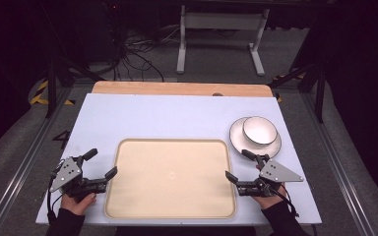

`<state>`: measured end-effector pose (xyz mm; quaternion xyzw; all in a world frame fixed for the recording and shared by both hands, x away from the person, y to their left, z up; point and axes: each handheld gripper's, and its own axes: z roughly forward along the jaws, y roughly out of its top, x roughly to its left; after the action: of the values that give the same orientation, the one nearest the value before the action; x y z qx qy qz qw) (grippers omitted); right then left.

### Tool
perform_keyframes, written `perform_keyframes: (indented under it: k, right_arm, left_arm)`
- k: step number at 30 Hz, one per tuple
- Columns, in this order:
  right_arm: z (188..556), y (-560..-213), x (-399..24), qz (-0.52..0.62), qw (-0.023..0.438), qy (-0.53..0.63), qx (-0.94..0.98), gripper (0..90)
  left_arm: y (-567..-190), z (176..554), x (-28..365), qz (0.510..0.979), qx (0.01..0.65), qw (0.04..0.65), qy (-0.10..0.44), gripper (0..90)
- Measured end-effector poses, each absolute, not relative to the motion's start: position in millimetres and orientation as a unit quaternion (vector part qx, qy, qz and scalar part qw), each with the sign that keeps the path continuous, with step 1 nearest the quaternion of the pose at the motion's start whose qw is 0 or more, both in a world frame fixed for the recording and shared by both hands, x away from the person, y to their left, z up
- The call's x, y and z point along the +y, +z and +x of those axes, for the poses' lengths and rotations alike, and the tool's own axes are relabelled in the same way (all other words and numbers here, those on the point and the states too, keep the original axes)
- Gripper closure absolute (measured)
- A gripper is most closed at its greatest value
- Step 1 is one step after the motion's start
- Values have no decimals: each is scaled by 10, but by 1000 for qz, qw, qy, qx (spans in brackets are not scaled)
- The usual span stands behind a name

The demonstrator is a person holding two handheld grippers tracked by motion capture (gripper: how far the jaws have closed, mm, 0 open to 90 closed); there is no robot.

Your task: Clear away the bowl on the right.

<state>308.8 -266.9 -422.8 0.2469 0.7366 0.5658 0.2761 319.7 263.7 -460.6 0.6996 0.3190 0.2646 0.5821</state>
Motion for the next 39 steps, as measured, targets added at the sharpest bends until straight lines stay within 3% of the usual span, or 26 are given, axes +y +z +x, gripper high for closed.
perform_keyframes:
  k: [24,26,39]
  right_arm:
    - [3081,-3715,-2409,222,259,561,754,124]
    - [3125,-3693,-2373,231,241,546,769,122]
    - [3355,-3512,-2485,269,232,515,780,136]
  left_arm:
    - [-4604,3206,2633,703,318,578,265,63]
    - [-4603,3207,2632,704,319,576,265,63]
    - [-4604,3204,2624,705,317,576,267,63]
